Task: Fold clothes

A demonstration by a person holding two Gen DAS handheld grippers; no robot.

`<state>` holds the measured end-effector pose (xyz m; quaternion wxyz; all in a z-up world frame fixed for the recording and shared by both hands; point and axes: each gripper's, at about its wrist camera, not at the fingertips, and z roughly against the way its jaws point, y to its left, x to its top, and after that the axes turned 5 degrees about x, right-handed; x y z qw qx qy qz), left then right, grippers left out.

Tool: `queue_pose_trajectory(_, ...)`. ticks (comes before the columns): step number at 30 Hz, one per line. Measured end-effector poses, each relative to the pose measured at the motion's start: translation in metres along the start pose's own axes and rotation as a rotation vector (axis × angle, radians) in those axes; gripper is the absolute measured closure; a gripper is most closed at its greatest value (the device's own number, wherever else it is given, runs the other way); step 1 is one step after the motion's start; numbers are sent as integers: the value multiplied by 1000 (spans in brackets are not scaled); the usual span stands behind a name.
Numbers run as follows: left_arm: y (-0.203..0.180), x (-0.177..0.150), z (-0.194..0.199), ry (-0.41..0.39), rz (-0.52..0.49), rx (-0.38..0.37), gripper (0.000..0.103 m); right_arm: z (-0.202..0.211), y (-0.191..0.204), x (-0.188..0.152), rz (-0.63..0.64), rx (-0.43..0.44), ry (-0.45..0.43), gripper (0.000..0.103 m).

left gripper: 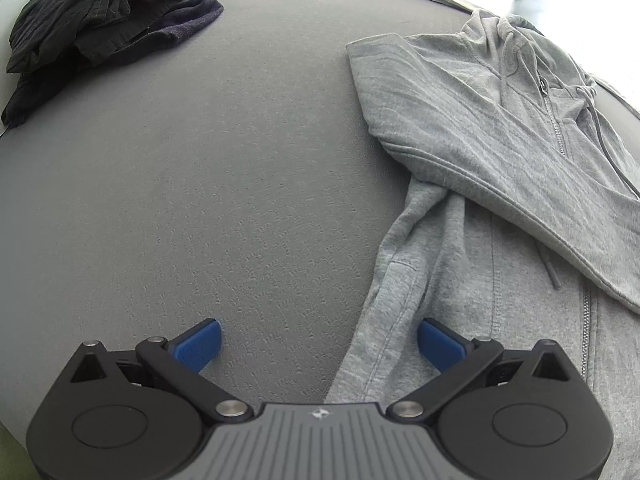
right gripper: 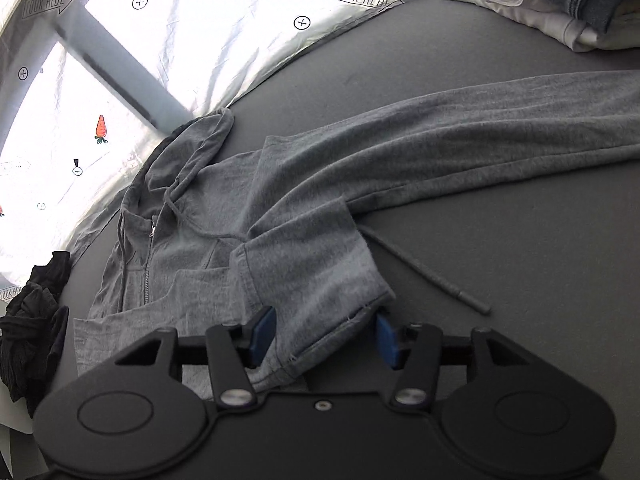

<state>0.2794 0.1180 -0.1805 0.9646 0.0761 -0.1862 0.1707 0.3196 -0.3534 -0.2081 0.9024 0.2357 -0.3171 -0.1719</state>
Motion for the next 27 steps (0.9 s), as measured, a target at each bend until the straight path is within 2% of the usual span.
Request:
queue_pose_trajectory(2,-4,1,-4,-8,8,3,0,-2,1,2,43,13,8,65)
queue_pose_trajectory(3,-8,2,-7,-12,15,7,0,-3,2,3,62,19,17,66)
queue_pose_trajectory(4,-8,1,-6,-15,23,10,0,-4,2,6,70,28,28,72)
queue_pose_trajectory(5,-8,0,-5,-17,31,13,0,-5,1,8,78,36,38,84)
queue_pose_trajectory(7,-7,-1,-4,-20,44,19,0,-5,5,15,113,50,41,95)
queue_pose_trajectory(13,-18,2,-1,-48,90,67,0,10,43,51,316,139,-100,96)
queue_pose_trajectory(19,-45,30,-1,-123,43,127,0,25,71,93,371,198,-232,97)
queue_pose_trajectory(22,-48,45,-9,-151,43,141,0,35,67,106,361,176,-293,97)
queue_pose_trajectory(27,-50,65,-24,-165,47,208,0,51,55,126,340,118,-395,97)
